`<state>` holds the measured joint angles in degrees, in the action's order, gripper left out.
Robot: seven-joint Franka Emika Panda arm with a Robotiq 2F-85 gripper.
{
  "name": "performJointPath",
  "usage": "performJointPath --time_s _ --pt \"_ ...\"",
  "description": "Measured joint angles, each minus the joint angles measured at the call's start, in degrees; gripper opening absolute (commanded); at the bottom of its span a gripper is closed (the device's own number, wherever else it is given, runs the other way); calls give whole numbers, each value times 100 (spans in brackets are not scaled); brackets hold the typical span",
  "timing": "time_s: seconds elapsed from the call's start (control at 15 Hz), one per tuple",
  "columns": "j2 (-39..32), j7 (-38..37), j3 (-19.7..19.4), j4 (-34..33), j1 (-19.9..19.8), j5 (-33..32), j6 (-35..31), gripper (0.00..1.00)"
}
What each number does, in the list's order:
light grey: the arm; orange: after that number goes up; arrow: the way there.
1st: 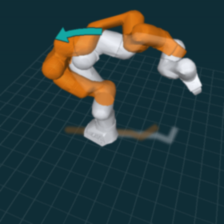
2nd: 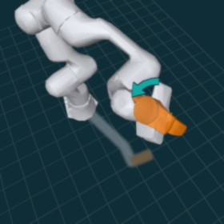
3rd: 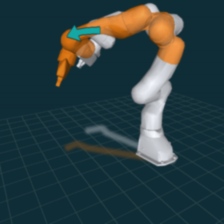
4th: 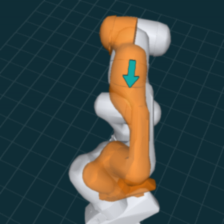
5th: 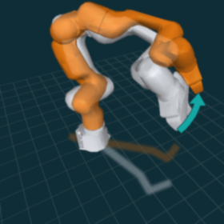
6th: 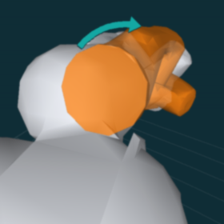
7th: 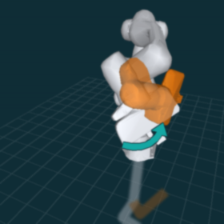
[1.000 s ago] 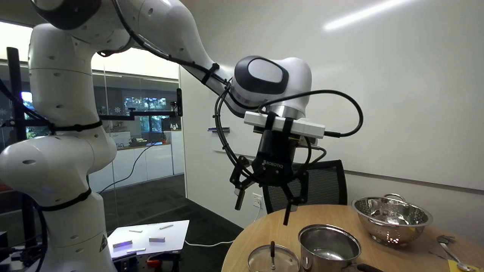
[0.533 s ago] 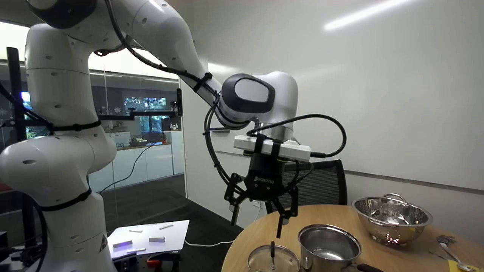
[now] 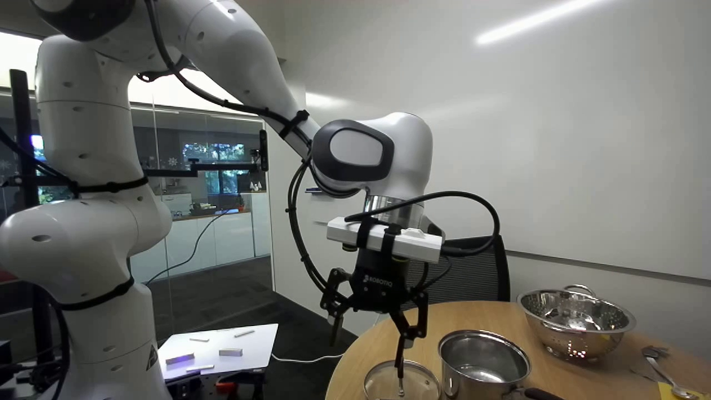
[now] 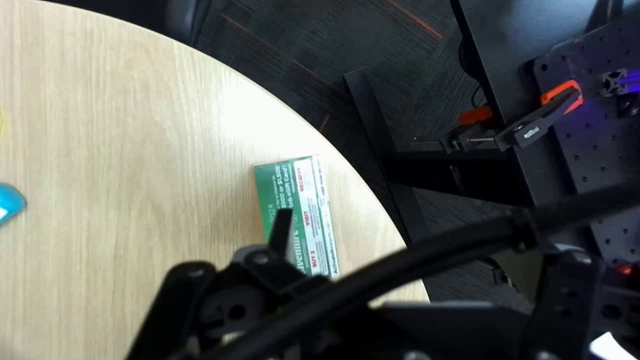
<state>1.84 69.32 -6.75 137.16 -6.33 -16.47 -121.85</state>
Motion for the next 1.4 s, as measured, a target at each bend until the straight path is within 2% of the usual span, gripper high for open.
performJointPath --time_s 0.53,1.4 --pt "1 346 -101 120 -95 -175 -231 100" --pt "-267 481 -180 620 -167 -113 -1267 100"
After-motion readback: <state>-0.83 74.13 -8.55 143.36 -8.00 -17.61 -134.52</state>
